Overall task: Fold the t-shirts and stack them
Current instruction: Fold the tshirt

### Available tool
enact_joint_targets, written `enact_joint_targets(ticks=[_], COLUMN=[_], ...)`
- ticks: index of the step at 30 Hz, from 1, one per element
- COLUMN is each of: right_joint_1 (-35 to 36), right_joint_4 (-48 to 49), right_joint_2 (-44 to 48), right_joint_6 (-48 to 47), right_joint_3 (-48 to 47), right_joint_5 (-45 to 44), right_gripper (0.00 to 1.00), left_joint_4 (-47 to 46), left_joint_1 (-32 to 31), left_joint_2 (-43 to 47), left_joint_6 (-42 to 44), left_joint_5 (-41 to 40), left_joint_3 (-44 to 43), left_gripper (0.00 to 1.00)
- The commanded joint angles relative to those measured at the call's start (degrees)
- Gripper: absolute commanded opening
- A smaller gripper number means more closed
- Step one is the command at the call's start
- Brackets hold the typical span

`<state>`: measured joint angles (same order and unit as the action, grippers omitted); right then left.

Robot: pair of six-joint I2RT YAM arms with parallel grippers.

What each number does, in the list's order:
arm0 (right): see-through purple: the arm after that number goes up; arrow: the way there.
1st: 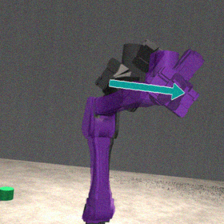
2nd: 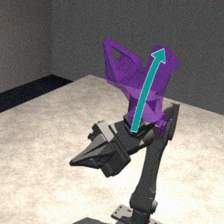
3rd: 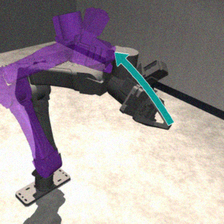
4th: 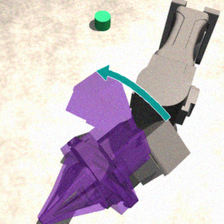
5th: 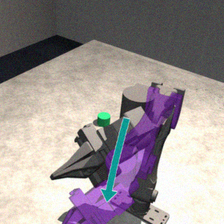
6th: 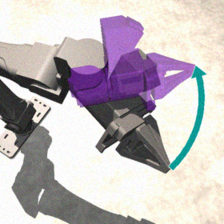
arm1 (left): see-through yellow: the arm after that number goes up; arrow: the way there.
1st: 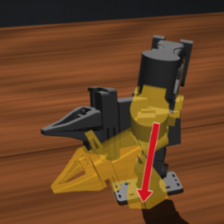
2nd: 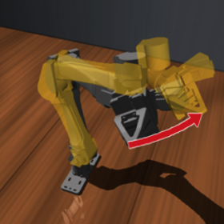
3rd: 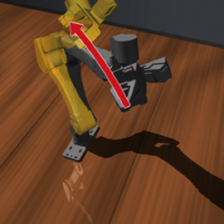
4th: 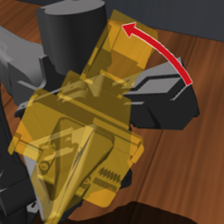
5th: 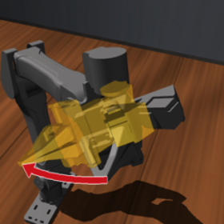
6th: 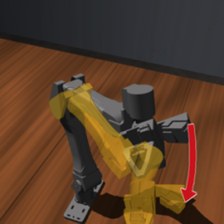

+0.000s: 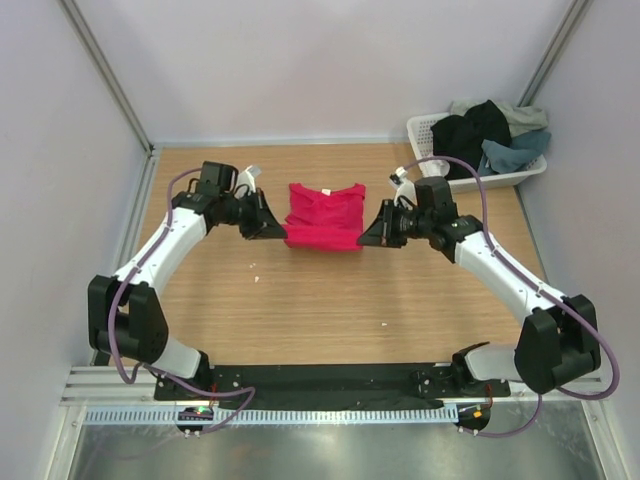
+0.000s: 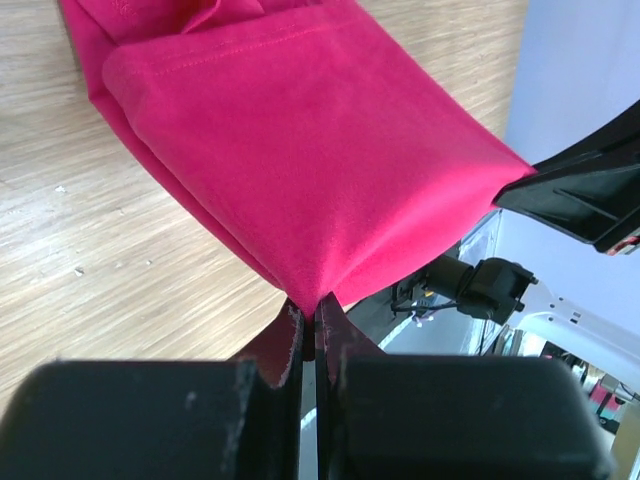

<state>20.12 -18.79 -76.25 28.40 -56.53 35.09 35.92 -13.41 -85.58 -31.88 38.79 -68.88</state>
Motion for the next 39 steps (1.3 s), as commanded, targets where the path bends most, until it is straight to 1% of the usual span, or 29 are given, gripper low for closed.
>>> enact_joint_targets(ticks=[1, 4, 8, 11, 12, 13, 14, 15, 16, 17, 18, 19, 20, 21, 23, 24, 25, 26, 27, 29, 30, 31, 32, 33, 34, 35, 36, 39], right_joint_1=[-1.0, -1.4, -1.9, -2.2, -2.4, -3.1, -3.5, -3.9, -4.7, -5.1, -5.4, -6.1, -6.3, -6.5, -7.0, -7.2, -7.4, -7.6, -7.6, -7.6, -7.6, -7.6, -7.6, -7.6, -7.6, -7.6, -7.7, -7.9], right_joint_4=[0.4, 2.9, 3.1, 2.9, 3.4, 3.7, 3.9, 4.3, 4.6, 4.8, 5.0, 5.2, 5.3, 5.5, 5.8, 6.0, 6.4, 6.6, 7.2, 7.4, 7.2, 7.0, 6.7, 5.8, 5.3, 4.6, 3.9, 3.1], right_joint_2=[2.6, 2.6, 0.1, -3.6, -5.0, -7.7, -9.4, -11.0, -14.8, -16.5, -18.3, -22.0, -23.7, -25.6, -30.7, -32.4, -33.9, -37.4, -38.9, -41.9, -44.3, -45.0, -45.5, -45.4, -44.9, -44.1, -43.2, -39.1], right_joint_6=[0.1, 0.9, -0.4, -1.6, -1.9, -1.9, -2.0, -2.0, -2.2, -2.2, -2.3, -2.4, -2.6, -2.8, -3.9, -4.1, -4.5, -4.6, -4.8, -5.4, -5.5, -5.8, -6.5, -7.8, -8.6, -9.2, -10.6, -12.0], right_joint_3=[4.4, 8.1, 7.0, 2.1, 0.6, -2.6, -4.3, -7.9, -9.6, -11.5, -15.1, -16.9, -18.6, -21.8, -24.8, -27.6, -28.9, -30.2, -32.6, -35.0, -37.4, -38.5, -39.5, -40.9, -41.5, -41.8, -41.5, -38.8], right_joint_5=[-1.3, -2.0, -1.9, -1.3, -1.0, -0.8, -0.6, -0.5, -0.2, -0.1, 0.1, 0.2, 0.2, 0.2, -0.1, -0.3, -0.4, -0.9, -1.3, -2.2, -2.7, -3.9, -4.6, -6.1, -6.8, -7.4, -8.2, -9.2], right_gripper=[0.01, 0.01, 0.01, 0.01, 0.01, 0.02, 0.01, 0.01, 0.01, 0.01, 0.01, 0.01, 0.01, 0.01, 0.01, 0.01, 0.01, 0.01, 0.01, 0.02, 0.04, 0.11, 0.34, 0.43, 0.48, 0.52, 0.53, 0.55], left_joint_4=[0.2, -0.9, -1.3, -1.6, -1.7, -1.8, -2.1, -2.1, -2.2, -2.2, -2.2, -2.1, -2.1, -2.0, -2.0, -2.2, -3.0, -3.6, -4.3, -6.7, -7.9, -10.2, -11.0, -11.3, -11.1, -10.8, -10.2, -9.0], left_joint_1=[0.1, 0.1, 0.1, 0.1, 0.2, 0.2, 0.2, 0.3, 0.4, 0.5, 0.7, 0.9, 1.0, 1.2, 1.3, 1.4, 1.4, 1.4, 1.5, 1.4, 1.4, 1.4, 1.4, 1.2, 1.3, 1.3, 1.4, 2.2], left_joint_2=[0.0, -1.6, -5.4, -10.1, -11.4, -13.0, -15.9, -17.8, -19.4, -23.1, -25.0, -26.7, -30.8, -32.5, -36.1, -39.5, -40.8, -42.2, -45.1, -47.6, -48.5, -49.5, -49.5, -49.4, -48.2, -47.5, -46.8, -43.9], left_joint_6=[1.5, 1.0, 1.3, 1.6, 1.6, 1.6, 1.6, 1.6, 1.6, 1.6, 1.4, 1.3, 1.2, 1.2, 1.4, 1.4, 1.5, 1.6, 1.6, 1.5, 1.4, 1.3, 1.3, 1.4, 1.5, 2.0, 2.2, 2.3], left_joint_5=[-1.1, -1.1, -0.8, -0.4, -0.2, -0.1, -0.1, 0.0, 0.1, 0.2, 0.4, 0.8, 1.0, 1.0, 0.5, 0.2, -0.3, -0.5, -0.7, -1.9, -2.4, -2.9, -3.4, -4.5, -5.3, -5.7, -6.0, -5.3], left_joint_3=[1.8, 3.2, 0.7, -5.3, -9.0, -11.1, -13.0, -17.2, -19.3, -21.5, -25.7, -27.9, -32.1, -34.1, -37.8, -40.9, -42.2, -44.6, -45.5, -48.4, -49.1, -49.8, -50.6, -51.1, -51.4, -52.0, -52.2, -51.6], left_gripper=[0.0, 0.0, 0.0, 0.0, 0.0, 0.0, 0.0, 0.0, 0.0, 0.0, 0.0, 0.0, 0.0, 0.0, 0.0, 0.0, 0.0, 0.0, 0.0, 0.02, 0.1, 0.18, 0.3, 0.47, 0.53, 0.57, 0.6, 0.63])
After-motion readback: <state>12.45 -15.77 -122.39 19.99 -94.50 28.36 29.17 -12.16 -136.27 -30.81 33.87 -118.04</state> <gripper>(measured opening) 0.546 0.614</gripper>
